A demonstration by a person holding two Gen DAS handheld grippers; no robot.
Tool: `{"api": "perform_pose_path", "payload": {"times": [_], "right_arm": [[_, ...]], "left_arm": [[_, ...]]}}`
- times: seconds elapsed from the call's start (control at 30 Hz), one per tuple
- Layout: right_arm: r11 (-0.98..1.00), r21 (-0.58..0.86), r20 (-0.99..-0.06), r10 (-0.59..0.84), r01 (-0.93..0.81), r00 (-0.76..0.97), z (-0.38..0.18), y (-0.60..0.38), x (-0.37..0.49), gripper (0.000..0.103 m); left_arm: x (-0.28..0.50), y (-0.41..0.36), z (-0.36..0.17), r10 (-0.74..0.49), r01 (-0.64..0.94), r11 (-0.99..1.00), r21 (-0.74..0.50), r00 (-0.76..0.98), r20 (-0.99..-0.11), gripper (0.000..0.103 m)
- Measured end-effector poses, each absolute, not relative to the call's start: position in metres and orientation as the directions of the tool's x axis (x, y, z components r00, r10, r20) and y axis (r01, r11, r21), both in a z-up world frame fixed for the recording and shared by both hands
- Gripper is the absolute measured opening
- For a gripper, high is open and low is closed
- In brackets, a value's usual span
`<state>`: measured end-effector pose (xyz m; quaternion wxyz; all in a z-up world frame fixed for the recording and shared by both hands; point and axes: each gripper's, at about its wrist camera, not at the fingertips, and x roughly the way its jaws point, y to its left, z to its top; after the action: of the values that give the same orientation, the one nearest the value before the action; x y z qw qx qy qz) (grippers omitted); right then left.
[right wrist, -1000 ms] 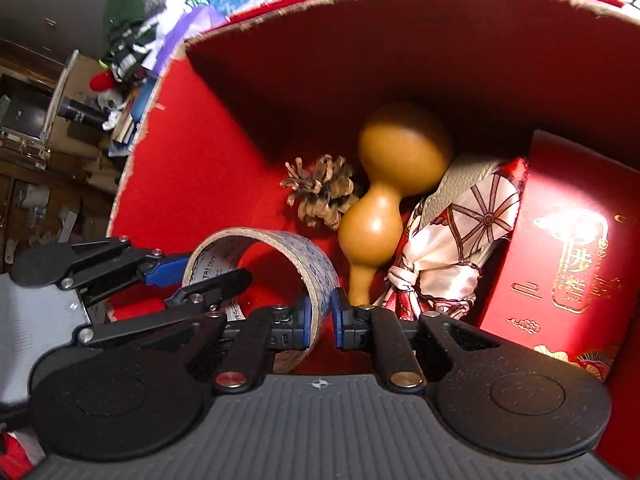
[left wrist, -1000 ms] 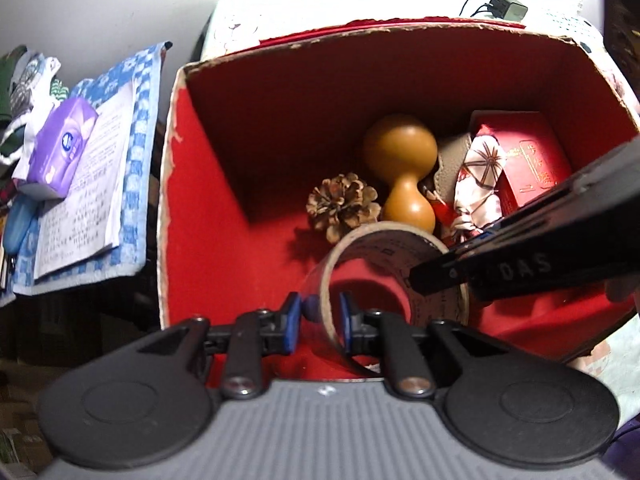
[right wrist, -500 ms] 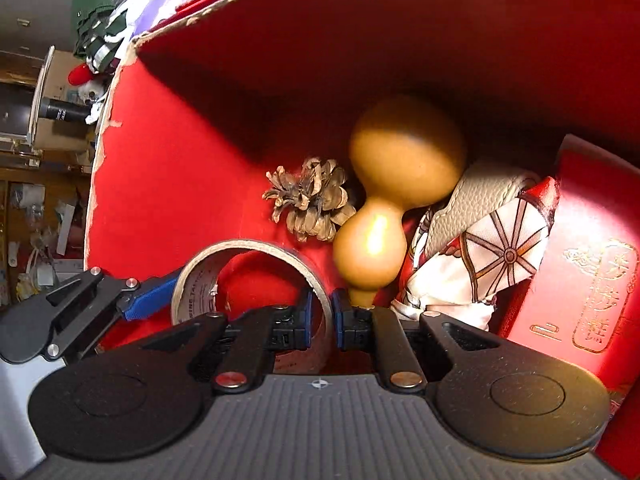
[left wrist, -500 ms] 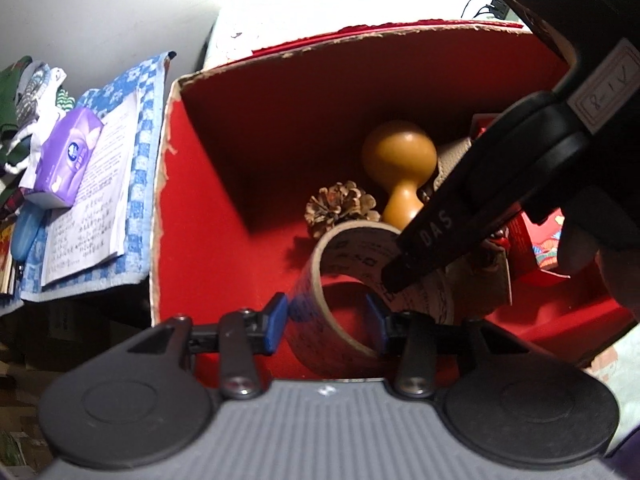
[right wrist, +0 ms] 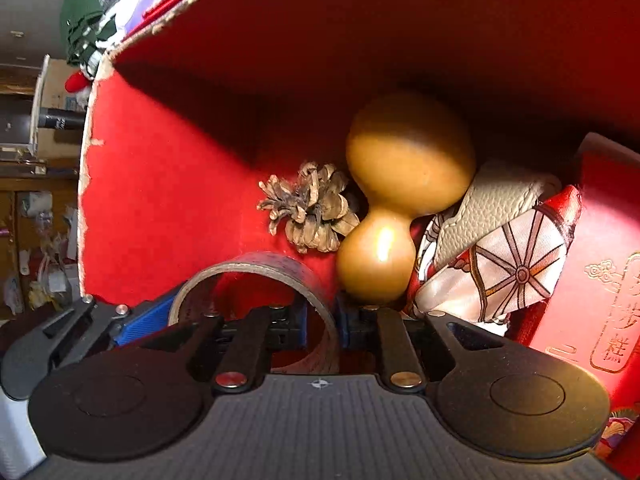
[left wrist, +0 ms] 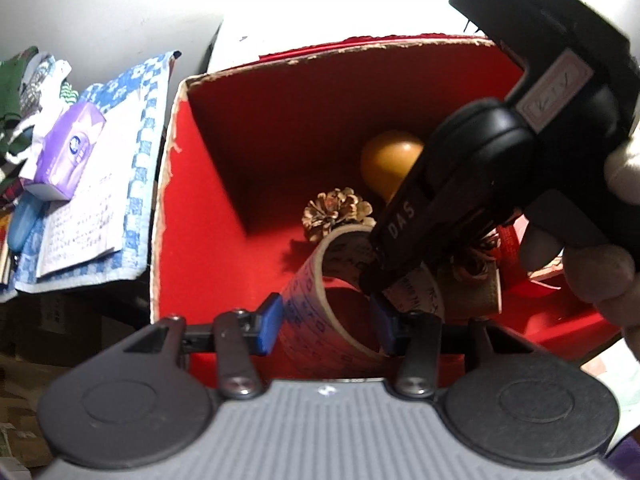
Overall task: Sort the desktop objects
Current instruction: 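Lower the tape roll into the box beside the pine cone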
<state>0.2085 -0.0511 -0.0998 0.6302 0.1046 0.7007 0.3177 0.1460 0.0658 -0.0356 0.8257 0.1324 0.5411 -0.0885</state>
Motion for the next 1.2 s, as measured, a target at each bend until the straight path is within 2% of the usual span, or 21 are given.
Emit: {"api": "perform_pose_path", "payload": {"times": [0.2,0.3,0.53,0.83,1.2], "right_arm": [[0.762,0.603,-0.798,0.573,-0.238,-0.187,-0.105,-0.055,0.209,0.017],[0.739,0.621,-0.784,0.582,-0.262,-0.215,-0.107,-0.051,0.208,0.033],[0.715,0.663,-0.749,0.629,-0.223,-0.211,-0.115,-0.061,0.209,0.033],[0.732,0.592,-0.802,0.575,-0.336,-0.161,-0.1,-0.047,0.206,0.033],[0.714,0.649,-0.759,0.632,-0.264,-0.155,-0.088,-0.046,0.21,0.036]], "left_arm": [[0.147,0.058,-0.035,0.022,0.291,0.944,0.156,0.416,-0.909,0.055],[0.148,0.06,-0.035,0.006,0.294,0.946,0.138,0.407,-0.913,0.06],[0.152,0.056,-0.035,0.017,0.305,0.939,0.159,0.421,-0.907,0.067],[0.16,0.065,-0.034,-0.053,0.307,0.949,0.072,0.383,-0.922,0.072],[0.164,0.077,-0.028,-0.097,0.3,0.954,0.02,0.371,-0.924,0.068]]}}
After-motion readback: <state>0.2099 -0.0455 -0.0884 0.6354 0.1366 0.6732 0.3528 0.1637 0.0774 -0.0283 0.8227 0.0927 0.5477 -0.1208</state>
